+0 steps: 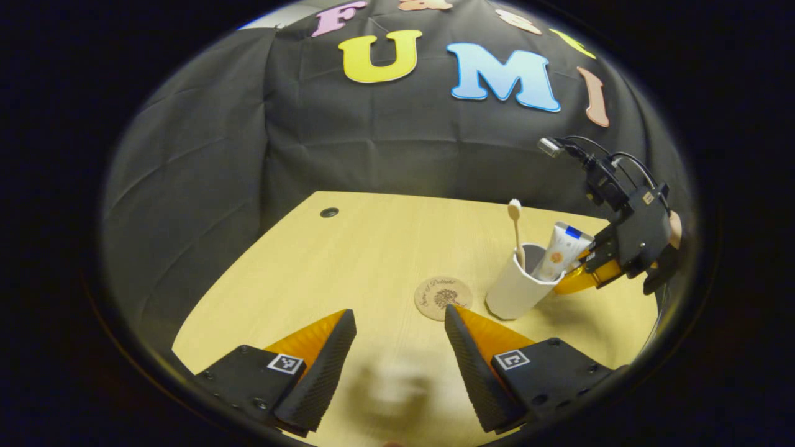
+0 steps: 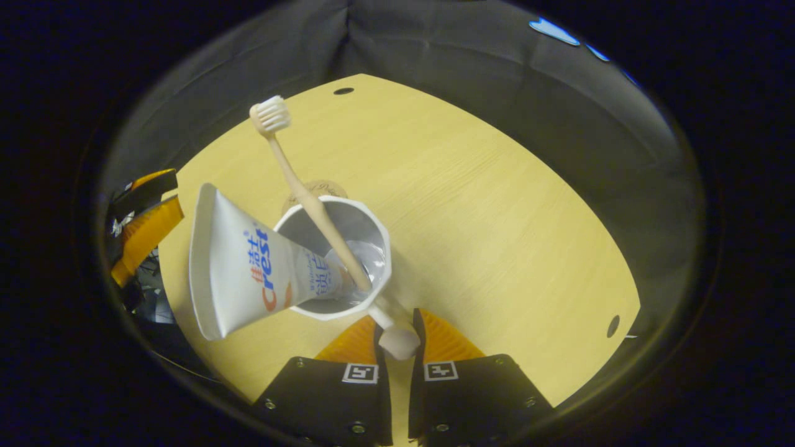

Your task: Put the toothbrush and toothpaste on the desktop into the cup, then pick up the cup and place it on the coaster on the desktop.

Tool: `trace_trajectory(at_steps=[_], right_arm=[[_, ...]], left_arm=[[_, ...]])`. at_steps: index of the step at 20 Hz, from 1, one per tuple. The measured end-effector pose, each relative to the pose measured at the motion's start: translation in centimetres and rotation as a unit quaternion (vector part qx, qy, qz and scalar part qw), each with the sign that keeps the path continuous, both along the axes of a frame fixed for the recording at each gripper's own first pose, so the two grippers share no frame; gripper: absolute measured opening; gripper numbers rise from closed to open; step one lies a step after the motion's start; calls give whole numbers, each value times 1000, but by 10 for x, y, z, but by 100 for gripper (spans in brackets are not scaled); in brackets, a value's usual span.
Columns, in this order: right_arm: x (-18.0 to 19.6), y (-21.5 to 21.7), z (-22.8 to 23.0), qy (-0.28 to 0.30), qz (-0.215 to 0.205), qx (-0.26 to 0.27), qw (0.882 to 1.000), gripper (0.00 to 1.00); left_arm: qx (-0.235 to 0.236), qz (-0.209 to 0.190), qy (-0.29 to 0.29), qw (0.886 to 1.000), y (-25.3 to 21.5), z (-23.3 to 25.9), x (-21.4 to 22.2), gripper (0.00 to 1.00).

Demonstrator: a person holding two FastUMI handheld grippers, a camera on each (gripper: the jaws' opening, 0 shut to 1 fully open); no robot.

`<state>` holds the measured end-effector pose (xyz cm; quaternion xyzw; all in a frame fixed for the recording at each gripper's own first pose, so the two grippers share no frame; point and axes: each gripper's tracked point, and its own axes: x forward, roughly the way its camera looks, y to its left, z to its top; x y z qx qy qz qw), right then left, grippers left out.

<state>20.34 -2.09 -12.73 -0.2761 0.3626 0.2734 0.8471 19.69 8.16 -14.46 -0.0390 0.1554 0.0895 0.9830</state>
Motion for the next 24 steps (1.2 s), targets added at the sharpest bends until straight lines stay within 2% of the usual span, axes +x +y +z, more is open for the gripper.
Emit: trace_trajectory(at_steps=[5,9,14,20,22,24], right_arm=[[2,14,13,-3,-1,16,1000,12],[1,23,23,-5,-1,18,1000,12],[8,36,12,1,7,9,1000,12],[7,37,11,5,-7,-4,1000,12],[0,43,9,9,-6,9,1000,21],[-1,44,12,6,-9,12,1000,25]], left_arm=[[-1,7,2,1000,12,-1,-5,95],[-1,17,6,1000,39,-3,-8,96],[-2,30,9,1000,64,-6,-15,95],[-8,37,12,999,80,-11,-14,95],[-8,35,11,999,79,-10,-13,96],[-6,30,8,1000,75,-7,-10,96]])
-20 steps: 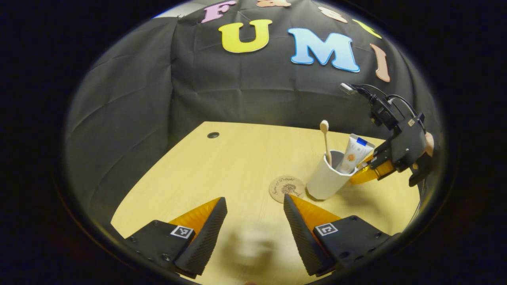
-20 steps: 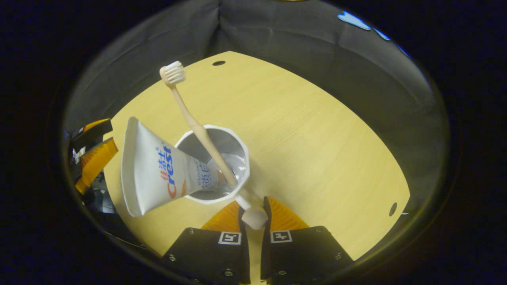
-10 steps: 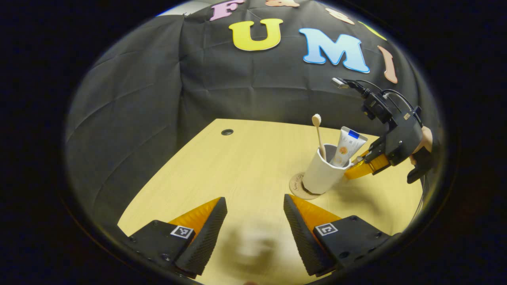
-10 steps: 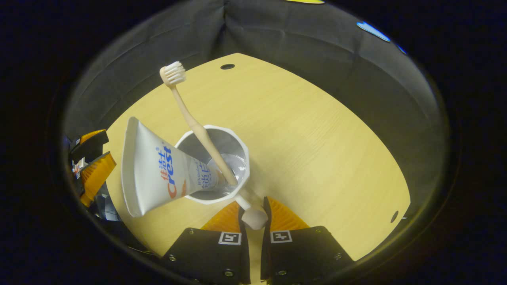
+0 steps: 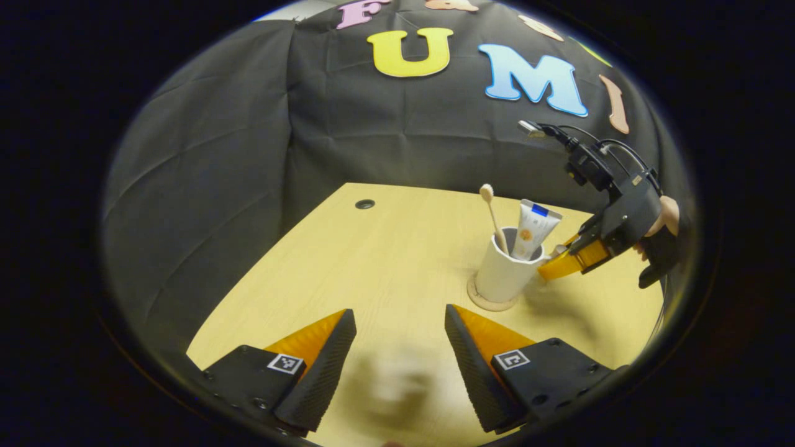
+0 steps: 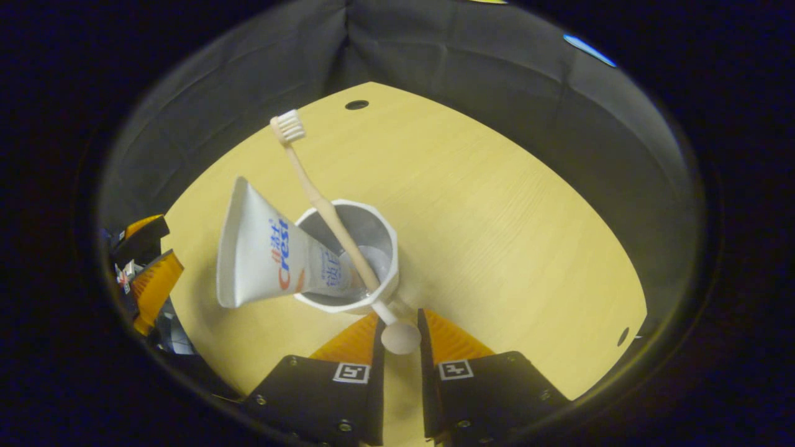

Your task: Put the toothbrush and toothpaste on the desktop into the cup, then pick up the cup and place it on the coaster on the desktop.

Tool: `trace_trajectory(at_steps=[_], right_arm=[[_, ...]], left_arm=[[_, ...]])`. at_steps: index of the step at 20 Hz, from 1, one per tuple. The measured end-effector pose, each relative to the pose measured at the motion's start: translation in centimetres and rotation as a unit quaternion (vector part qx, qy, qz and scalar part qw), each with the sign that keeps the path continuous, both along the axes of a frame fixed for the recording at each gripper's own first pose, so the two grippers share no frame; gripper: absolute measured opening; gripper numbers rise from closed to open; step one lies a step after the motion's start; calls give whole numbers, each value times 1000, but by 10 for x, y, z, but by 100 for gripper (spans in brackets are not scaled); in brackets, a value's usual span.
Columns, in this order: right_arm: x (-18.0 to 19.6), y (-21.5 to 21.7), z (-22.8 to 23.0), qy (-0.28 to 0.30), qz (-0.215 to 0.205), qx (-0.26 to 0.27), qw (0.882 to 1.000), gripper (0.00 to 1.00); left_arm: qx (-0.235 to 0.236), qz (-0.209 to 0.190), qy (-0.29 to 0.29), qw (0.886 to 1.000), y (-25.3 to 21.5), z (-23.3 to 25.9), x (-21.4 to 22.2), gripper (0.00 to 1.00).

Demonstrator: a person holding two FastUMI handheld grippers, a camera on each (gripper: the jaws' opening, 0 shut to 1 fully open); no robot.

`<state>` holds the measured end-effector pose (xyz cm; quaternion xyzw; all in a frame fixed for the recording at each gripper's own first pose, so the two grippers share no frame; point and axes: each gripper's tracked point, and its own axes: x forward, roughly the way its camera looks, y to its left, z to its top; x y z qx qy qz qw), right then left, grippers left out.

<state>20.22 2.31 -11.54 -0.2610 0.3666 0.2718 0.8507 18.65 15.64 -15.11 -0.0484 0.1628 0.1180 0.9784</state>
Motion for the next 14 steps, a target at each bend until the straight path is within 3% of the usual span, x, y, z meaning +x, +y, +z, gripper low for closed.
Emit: trace_trajectory(at_steps=[3,8,11,14], right_arm=[[-9,-5,12,-17,-13,20,1000,25],[-47,-18,52,-65,-60,104,991,23],[-74,-26,81,-110,-91,156,977,23],[-101,-38,123,-174,-128,216,952,23]], left_arm=[[6,-14,-8,1000,-11,9,1,95],[27,-45,-42,998,-36,52,1,97],[40,-66,-72,994,-54,88,-1,95],[51,-86,-115,988,-72,135,-7,95]])
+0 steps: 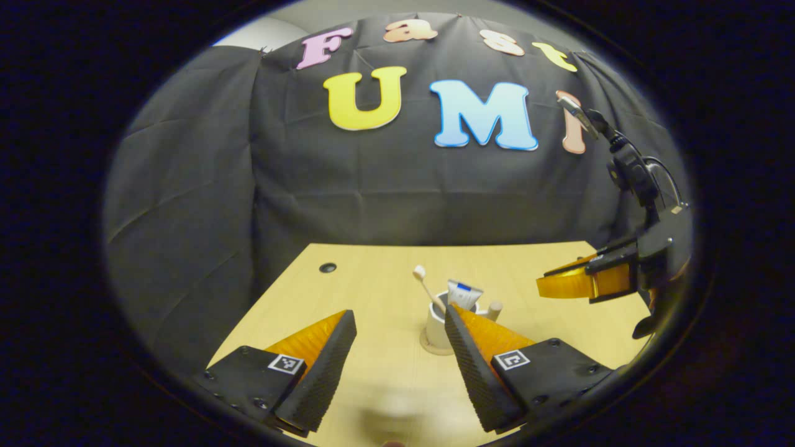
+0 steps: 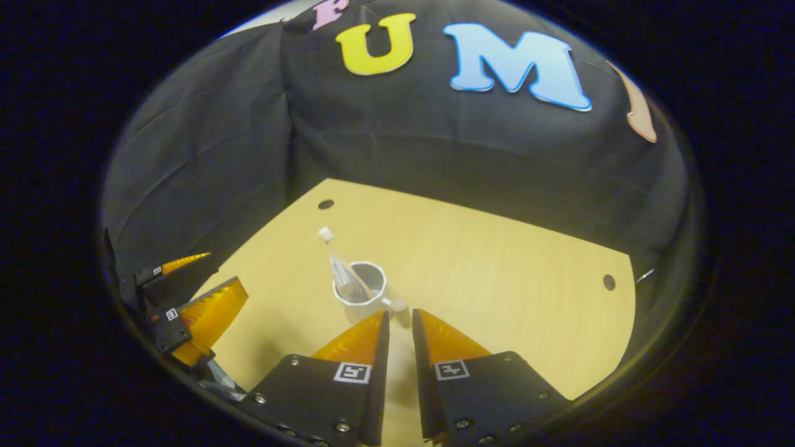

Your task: Put the toothbrush and toothpaste on the desktop into the cup, then pick up the cup and place it on the coaster on the desktop.

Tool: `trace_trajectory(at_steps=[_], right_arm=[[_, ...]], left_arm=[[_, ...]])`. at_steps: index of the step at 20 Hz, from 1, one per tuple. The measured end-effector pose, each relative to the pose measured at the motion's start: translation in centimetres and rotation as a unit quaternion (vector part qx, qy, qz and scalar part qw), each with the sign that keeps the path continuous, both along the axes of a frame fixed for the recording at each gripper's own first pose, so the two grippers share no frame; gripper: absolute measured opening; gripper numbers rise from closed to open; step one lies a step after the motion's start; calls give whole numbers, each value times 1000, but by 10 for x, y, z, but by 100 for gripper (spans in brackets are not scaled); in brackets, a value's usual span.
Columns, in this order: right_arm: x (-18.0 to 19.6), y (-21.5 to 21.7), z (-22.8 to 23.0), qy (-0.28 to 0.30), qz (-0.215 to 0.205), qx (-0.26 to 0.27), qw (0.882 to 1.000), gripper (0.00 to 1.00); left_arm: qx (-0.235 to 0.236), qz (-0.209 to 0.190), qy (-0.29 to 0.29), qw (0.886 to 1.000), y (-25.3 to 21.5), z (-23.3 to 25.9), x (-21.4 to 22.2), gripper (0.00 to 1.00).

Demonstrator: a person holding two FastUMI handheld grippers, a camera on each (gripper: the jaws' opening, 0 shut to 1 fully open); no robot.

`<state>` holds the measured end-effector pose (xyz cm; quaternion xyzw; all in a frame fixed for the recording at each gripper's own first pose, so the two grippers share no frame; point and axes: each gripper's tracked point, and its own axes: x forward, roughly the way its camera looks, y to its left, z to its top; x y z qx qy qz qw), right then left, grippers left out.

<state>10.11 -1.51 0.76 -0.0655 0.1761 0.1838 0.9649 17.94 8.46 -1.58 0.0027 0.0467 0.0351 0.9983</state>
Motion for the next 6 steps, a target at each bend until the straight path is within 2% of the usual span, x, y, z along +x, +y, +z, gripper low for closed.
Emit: trace_trajectory(at_steps=[1,2,4,6], right_arm=[[-8,-4,15,-24,-14,18,999,23],[-19,-8,30,-45,-28,34,998,19],[-32,-18,51,-84,-52,58,993,28],[-44,-29,66,-115,-76,74,988,28]], left_arm=[[4,-7,-14,1000,-6,15,-2,95],[9,-14,-27,999,-13,32,-5,95],[19,-30,-65,997,-27,66,-10,95],[31,-43,-97,994,-43,92,-17,96]])
